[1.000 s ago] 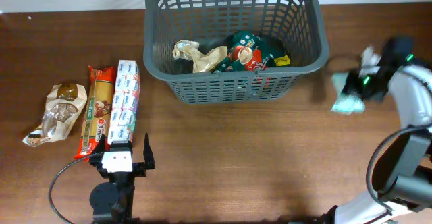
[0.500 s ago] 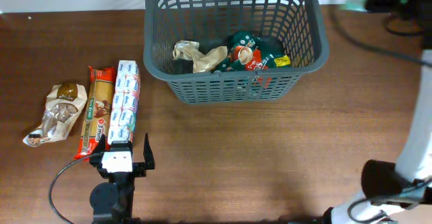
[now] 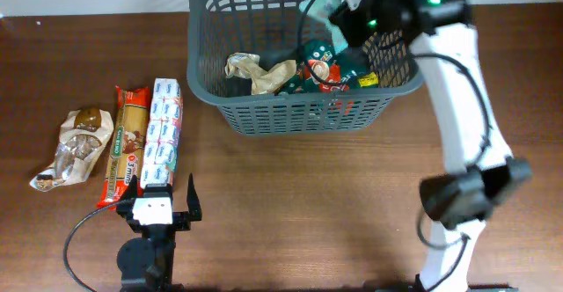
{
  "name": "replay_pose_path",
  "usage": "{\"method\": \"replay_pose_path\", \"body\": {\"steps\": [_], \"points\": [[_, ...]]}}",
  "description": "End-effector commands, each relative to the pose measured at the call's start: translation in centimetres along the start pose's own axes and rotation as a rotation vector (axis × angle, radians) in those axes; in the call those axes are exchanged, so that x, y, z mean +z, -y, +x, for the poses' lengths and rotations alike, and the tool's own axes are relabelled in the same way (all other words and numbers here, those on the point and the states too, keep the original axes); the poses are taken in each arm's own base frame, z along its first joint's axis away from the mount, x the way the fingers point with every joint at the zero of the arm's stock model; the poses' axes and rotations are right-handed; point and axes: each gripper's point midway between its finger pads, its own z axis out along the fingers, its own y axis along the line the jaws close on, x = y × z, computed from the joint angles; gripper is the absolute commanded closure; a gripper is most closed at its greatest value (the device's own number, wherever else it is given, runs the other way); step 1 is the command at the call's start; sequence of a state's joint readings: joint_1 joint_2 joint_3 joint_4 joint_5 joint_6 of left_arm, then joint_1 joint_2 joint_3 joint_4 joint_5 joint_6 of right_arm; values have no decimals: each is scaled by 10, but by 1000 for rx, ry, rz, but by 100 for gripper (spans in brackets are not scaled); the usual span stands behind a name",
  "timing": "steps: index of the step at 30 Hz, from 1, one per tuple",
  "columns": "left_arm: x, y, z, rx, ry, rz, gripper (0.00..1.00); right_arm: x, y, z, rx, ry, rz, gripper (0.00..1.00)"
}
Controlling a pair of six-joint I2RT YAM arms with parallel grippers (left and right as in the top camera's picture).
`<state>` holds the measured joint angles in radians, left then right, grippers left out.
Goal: Pack container
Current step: 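Carry the mint-green packet into the basket and release it, then reach the left gripper to the white tissue pack stack and grasp it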
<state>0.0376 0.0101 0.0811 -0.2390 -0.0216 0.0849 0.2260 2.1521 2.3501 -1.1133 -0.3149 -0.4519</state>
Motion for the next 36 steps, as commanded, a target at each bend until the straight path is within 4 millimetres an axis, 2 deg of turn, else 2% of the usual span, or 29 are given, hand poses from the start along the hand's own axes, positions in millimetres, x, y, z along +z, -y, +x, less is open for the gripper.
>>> {"method": "replay_pose_path", "body": {"steps": [1,5,7,8,10,11,12,14,16,18,19,20,21,23,25,27,29,31,34,36], "points": [[1,2,2,-2,1,11,1,33,12,24,49,-86,20,97],[1,2,2,-2,1,11,1,68,22,52,90,-175,41,96],[1,2,2,-2,1,11,1,78,23,59,101,-198,39,96],[1,2,2,-2,1,11,1,78,24,59,117,-196,44,92],[1,2,2,-2,1,11,1,75,25,56,144,-185,51,60],[1,2,2,-2,1,11,1,67,25,50,165,-169,59,36],[1,2,2,-2,1,11,1,58,25,43,173,-152,68,25],[1,2,2,-2,1,11,1,25,25,18,158,-82,95,19],[1,2,2,-2,1,11,1,-13,25,-8,163,6,131,9],[1,2,2,-2,1,11,1,-50,22,-31,155,88,161,9],[1,2,2,-2,1,11,1,-75,20,-43,145,140,181,9],[1,2,2,-2,1,11,1,-114,16,-59,141,217,211,7],[1,2,2,-2,1,11,1,-140,16,-66,133,264,236,6],[1,2,1,-1,5,8,1,-179,20,-69,133,323,281,6],[0,-1,-5,-2,27,-6,1,-214,31,-63,170,362,333,4],[0,-1,-8,-3,42,-7,1,-243,49,-47,224,373,394,3],[0,-3,-9,-2,42,-17,1,-267,75,-24,329,373,457,3],[0,-6,-13,-5,60,-34,1,-290,110,12,501,368,533,2],[-2,10,-29,-20,123,65,1,-308,153,62,686,349,612,1],[-6,12,-39,-50,143,79,1,-307,172,93,779,320,623,1]]}}
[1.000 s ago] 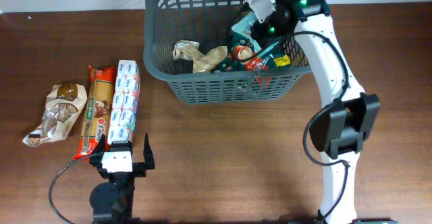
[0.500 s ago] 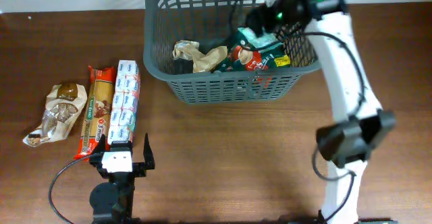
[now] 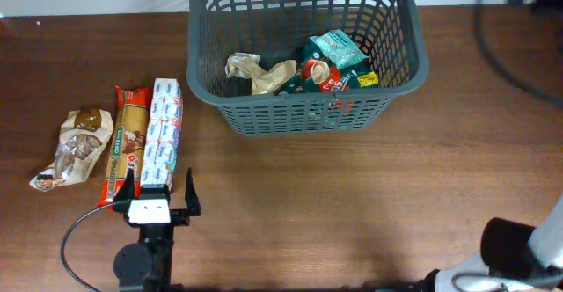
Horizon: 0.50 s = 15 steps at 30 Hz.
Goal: Pack container
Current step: 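Reach the left gripper to the white tissue pack stack and grasp it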
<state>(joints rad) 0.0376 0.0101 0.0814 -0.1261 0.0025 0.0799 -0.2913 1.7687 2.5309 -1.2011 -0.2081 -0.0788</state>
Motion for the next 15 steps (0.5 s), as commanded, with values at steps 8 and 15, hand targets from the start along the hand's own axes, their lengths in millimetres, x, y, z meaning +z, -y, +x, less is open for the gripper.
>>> {"method": "replay_pose_path", "body": {"steps": [8,15], "points": [[-12,-27,-51,-174,-208,-130,1,92,106,191,502,-494,106,1],[32,-48,-74,-116,-559,-138,1,112,102,251,540,-606,99,1]]}}
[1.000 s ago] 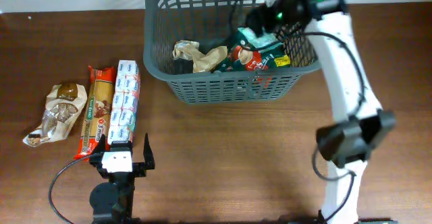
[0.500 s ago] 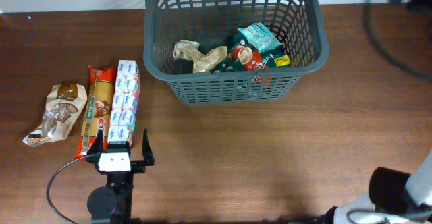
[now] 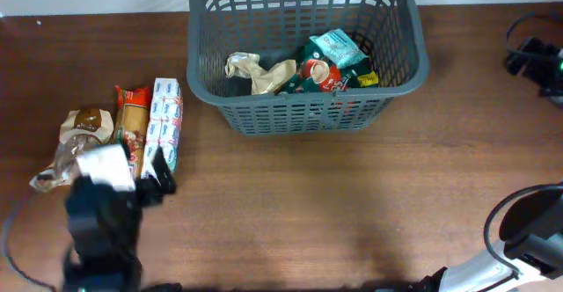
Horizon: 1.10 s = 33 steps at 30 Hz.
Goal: Pack container
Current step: 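Reach the left gripper to the white tissue pack stack and grasp it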
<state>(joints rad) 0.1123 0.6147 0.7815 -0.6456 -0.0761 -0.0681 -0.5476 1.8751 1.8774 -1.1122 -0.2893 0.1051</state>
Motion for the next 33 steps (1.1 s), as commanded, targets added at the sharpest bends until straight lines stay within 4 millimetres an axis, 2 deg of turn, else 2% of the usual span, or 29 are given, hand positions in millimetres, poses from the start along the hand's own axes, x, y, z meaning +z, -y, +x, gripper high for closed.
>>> {"method": "replay_pose_path", "body": {"steps": [1,4,7,9,11,15,17,18,19,20,26,30,33], "points": [[35,-10,-21,37,-211,-16,1,10,-2,12,19,-25,-20,1],[64,-27,-39,5,-350,-63,1,17,2,22,29,-56,-17,1],[86,-30,-49,-7,-403,-56,1,18,2,23,29,-59,-16,1],[97,-31,-51,-7,-425,-57,1,18,2,23,30,-60,-16,1],[110,-31,-44,0,-459,-54,1,18,2,23,30,-60,-16,1],[133,-30,-5,53,-617,-20,7,18,2,23,30,-59,-16,1],[146,-24,28,87,-744,43,11,18,2,23,30,-59,-16,1],[151,-23,41,94,-794,57,11,18,2,23,30,-59,-16,1],[156,-22,53,101,-838,73,16,18,2,23,30,-59,-16,1],[160,-22,62,104,-866,80,18,18,2,23,30,-60,-16,1],[184,-17,106,195,-994,172,17,18,2,23,30,-60,-16,1],[192,-19,122,243,-1038,151,17,18,2,23,30,-60,-16,1],[196,-14,130,297,-1056,179,23,18,2,23,30,-59,-16,1]]}}
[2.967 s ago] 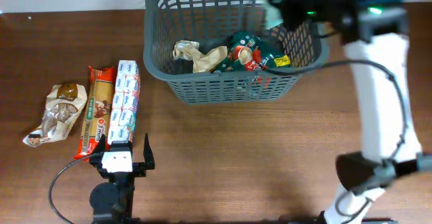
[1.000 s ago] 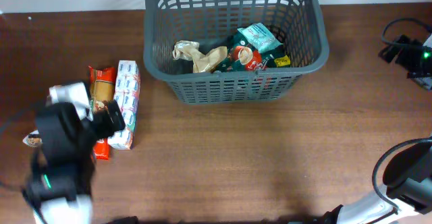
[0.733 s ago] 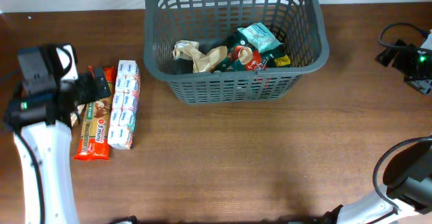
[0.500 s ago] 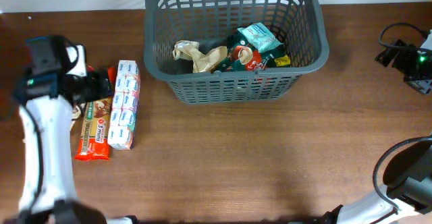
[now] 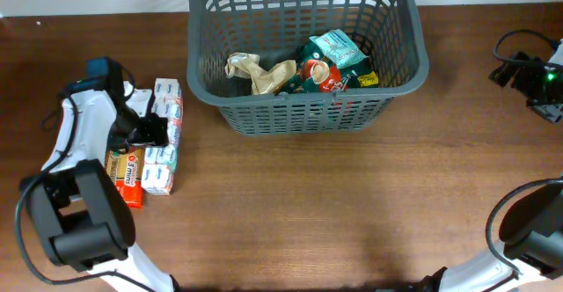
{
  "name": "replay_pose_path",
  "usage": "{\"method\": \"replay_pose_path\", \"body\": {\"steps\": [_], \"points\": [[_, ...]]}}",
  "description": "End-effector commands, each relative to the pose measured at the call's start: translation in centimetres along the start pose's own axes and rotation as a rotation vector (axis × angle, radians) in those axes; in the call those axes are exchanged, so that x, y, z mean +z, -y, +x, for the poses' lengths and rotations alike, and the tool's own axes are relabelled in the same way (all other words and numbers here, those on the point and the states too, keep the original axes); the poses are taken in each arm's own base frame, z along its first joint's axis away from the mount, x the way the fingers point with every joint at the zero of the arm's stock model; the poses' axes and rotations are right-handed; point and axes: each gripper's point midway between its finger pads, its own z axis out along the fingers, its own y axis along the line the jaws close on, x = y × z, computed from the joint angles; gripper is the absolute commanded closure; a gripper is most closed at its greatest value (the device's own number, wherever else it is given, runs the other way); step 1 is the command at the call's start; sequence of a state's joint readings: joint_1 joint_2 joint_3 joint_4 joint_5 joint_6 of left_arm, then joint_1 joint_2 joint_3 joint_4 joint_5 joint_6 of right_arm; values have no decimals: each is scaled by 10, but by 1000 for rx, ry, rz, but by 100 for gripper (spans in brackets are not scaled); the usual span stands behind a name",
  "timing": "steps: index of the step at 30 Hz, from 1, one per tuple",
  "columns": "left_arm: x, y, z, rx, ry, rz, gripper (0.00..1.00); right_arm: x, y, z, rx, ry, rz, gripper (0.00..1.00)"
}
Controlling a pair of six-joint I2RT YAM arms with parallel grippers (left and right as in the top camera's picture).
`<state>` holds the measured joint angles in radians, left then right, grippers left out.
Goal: Pack container
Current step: 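Reach the left gripper to the white tissue pack stack and grasp it, then lift the tissue packs into the basket and open the left gripper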
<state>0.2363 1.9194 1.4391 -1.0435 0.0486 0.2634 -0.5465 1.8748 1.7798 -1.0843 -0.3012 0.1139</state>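
Note:
The grey basket (image 5: 303, 107) stands at the back middle and holds a crumpled tan bag (image 5: 253, 70), a green and red pack (image 5: 321, 74) and a teal packet (image 5: 339, 47). On the table to its left lie a blue-and-white pack (image 5: 163, 164) and an orange pasta pack (image 5: 127, 173). My left gripper (image 5: 152, 131) is low over their upper halves, its dark fingers apart with nothing held. My right gripper (image 5: 519, 70) is at the far right edge, away from the basket, and its jaws are too small to read.
The left arm (image 5: 75, 138) bends up along the table's left side and covers whatever lies left of the pasta pack. A cable loops off the right arm near the right edge. Brown table shows in front of the basket.
My left arm has swung up from the front left, so the gripper is now over the pasta pack and the blue-and-white pack. My right gripper has shifted slightly at the right edge.
My right gripper was over the basket with the teal packet. Then the packet lay in the basket and the right arm was at the right side. The left gripper stayed open at the front, then rose, and now is over the packs on the left.

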Motion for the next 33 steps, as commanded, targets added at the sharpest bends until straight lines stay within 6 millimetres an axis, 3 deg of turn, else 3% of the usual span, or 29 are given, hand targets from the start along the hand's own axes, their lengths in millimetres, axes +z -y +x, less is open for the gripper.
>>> {"method": "replay_pose_path", "body": {"steps": [1,9,15,16,17,19,22,25,27,33], "points": [[14,6,-2,110,-35,-10,25,-4,-4,1,2,8,-11,1],[38,19,3,166,-112,-11,43,-4,-4,1,2,8,-11,1],[38,20,-1,167,-97,-15,43,-4,-4,1,2,8,-11,1],[38,20,-1,166,-96,-15,48,-4,-4,1,2,8,-11,1],[38,20,-1,166,-96,-15,61,-4,-4,1,2,8,-11,1],[37,20,-1,165,-94,-12,98,-4,-4,1,2,8,-11,1],[30,19,-9,123,-75,-20,99,-4,-4,1,2,8,-11,1],[4,17,-31,88,-14,-30,98,-4,-4,1,2,8,-11,1],[-25,14,-52,90,54,-47,98,-4,-4,1,2,8,-11,1],[-152,6,-118,95,359,-123,98,-4,-4,1,2,8,-11,1]]}}
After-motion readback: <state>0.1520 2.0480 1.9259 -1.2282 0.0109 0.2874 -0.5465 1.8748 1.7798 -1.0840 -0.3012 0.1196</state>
